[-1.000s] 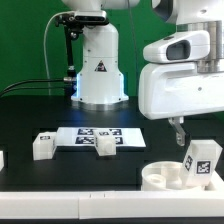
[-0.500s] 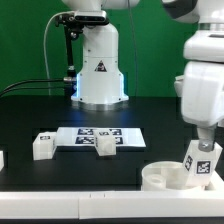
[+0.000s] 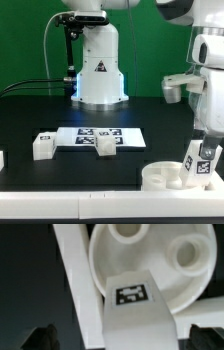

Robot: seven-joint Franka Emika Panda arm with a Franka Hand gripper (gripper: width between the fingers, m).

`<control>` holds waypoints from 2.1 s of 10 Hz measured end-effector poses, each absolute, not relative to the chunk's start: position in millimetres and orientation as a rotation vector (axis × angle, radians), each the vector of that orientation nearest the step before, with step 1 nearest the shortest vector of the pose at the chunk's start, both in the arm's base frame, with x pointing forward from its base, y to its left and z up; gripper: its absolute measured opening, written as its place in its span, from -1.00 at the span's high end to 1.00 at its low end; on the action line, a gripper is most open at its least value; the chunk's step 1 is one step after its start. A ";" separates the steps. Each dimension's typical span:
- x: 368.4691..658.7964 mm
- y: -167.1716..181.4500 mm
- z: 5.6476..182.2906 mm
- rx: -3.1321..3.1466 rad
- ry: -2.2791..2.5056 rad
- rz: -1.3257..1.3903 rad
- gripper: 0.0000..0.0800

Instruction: Assemble stool

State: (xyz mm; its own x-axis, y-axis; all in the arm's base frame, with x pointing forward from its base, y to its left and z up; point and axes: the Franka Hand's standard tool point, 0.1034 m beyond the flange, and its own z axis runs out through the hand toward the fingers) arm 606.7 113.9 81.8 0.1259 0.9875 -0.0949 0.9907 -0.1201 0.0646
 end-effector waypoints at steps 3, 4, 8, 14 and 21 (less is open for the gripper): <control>605.0 107.3 73.7 2.262 2.026 -0.062 -0.32; 605.0 106.8 73.6 2.279 2.006 -0.061 -0.32; 604.5 106.4 73.5 2.515 1.697 -0.043 0.16; 607.7 99.8 76.3 3.052 0.695 -0.026 0.16; 605.1 92.1 72.8 3.129 -0.179 0.000 0.16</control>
Offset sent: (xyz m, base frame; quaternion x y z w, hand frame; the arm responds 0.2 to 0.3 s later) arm 0.0000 0.0000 0.0000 0.0000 0.0000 0.0650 0.9979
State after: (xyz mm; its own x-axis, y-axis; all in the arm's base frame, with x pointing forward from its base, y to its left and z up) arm 605.1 92.1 72.8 0.9935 -0.1139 0.0007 -0.1139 -0.9935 0.0072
